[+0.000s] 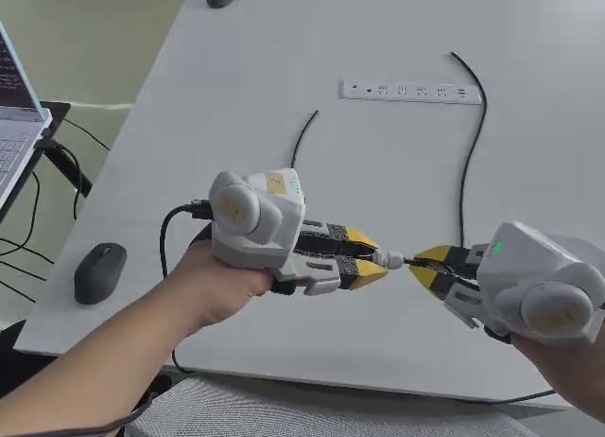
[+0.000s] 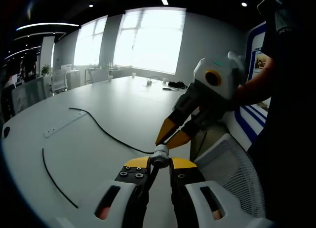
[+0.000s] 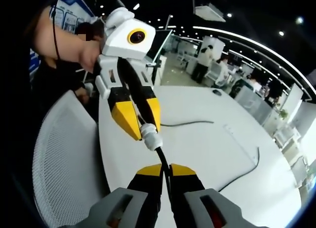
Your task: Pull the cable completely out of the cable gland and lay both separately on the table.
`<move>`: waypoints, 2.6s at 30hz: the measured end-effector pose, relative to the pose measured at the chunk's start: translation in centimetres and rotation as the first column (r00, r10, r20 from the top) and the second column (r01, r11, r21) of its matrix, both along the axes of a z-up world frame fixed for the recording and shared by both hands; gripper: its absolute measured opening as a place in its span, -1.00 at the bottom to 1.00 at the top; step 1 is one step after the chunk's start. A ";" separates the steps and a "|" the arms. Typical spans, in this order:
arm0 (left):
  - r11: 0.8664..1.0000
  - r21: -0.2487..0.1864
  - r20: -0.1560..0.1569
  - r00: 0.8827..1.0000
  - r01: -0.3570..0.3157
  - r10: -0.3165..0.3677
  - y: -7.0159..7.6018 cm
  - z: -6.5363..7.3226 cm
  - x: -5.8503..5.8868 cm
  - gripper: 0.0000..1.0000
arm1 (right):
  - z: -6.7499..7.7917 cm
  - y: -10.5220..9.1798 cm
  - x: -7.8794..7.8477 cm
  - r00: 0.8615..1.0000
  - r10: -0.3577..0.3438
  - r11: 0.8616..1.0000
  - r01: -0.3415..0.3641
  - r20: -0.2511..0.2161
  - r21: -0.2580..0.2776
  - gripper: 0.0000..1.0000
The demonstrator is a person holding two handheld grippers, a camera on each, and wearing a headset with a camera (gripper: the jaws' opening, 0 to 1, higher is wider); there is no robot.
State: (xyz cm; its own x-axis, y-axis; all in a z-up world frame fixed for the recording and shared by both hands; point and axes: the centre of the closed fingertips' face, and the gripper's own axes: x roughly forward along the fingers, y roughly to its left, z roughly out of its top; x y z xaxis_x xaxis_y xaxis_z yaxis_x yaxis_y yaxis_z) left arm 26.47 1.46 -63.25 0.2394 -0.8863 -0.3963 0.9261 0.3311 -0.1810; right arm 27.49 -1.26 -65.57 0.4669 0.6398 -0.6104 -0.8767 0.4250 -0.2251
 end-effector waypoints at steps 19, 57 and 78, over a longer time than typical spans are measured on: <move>1.000 0.012 0.007 1.000 -0.020 0.020 0.0 -0.3 -0.1 -0.70 | -2.6 -3.6 1.2 0.971 -0.201 0.977 0.209 -0.127 0.053 -1.00; 0.998 0.023 -0.001 0.998 -0.059 0.059 0.3 -0.5 0.3 -0.69 | -4.2 -6.3 1.4 0.937 -0.324 0.942 0.332 -0.133 0.047 -0.97; 0.998 0.041 0.004 0.999 -0.046 0.045 0.0 -0.7 -0.1 -0.69 | -0.3 -0.9 -0.2 0.993 -0.096 0.992 0.102 0.075 -0.077 -0.79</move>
State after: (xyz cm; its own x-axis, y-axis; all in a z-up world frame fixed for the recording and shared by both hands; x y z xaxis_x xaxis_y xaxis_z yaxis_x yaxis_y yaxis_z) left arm 26.39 1.51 -63.90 0.2805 -0.8574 -0.4315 0.9105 0.3800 -0.1633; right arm 27.26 -2.18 -65.82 0.5696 0.5385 -0.6210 -0.8118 0.4870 -0.3223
